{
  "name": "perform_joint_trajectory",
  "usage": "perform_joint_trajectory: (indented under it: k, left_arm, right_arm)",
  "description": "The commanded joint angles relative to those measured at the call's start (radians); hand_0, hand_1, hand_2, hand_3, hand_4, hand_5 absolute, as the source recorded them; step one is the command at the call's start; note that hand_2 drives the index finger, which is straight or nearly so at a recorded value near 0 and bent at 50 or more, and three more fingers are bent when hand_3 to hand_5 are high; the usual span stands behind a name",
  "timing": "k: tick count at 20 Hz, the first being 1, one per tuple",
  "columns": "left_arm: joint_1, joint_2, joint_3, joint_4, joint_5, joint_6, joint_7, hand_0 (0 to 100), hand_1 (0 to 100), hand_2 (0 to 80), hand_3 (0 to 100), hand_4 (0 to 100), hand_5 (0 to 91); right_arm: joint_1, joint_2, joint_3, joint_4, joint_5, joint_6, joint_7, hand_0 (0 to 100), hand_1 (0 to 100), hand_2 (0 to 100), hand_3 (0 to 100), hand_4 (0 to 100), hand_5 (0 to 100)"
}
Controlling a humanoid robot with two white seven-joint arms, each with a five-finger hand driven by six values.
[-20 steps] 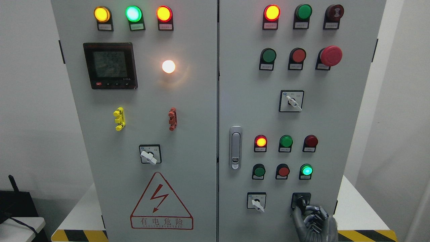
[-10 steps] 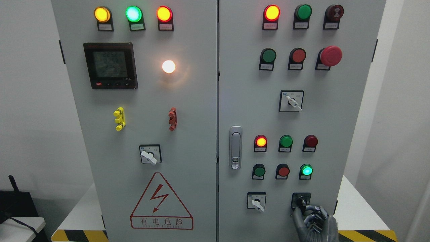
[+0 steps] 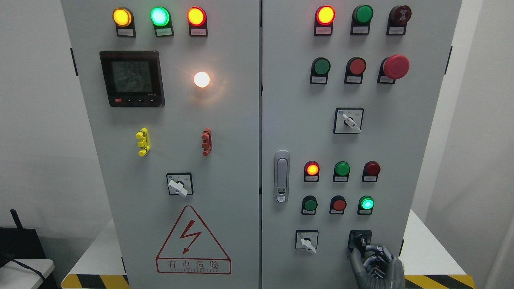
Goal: Trip black knob to open circuit
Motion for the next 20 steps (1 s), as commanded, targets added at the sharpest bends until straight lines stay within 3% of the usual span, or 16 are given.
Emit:
perform_joint_trajectory:
  k: [1,4,20]
  left_arm:
    - [-0.008,-0.001,0.000,0.000,-0.034,0.001,0.000,12,39,0.0,0,0,0.0]
    - [-0.008,0.000,0.000,0.000,-0.032,0.001,0.000,12,39,0.0,0,0,0.0]
    - [-0.008,0.000,0.000,0.000,-0.032,0.001,0.000,12,39,0.0,0,0,0.0]
  right_arm:
    - [0.002,0.000,0.032,-0.001,0.002,0.001,0.003,54,85,51,86,90,99]
    - [0.003,0.000,0.032,-0.003,0.002,-0.001,0.020,54,86,51,85,89,99]
    - [0.003,-0.002,0.026,-0.008,0.002,-0.001,0.020,55,87,51,85,89,99]
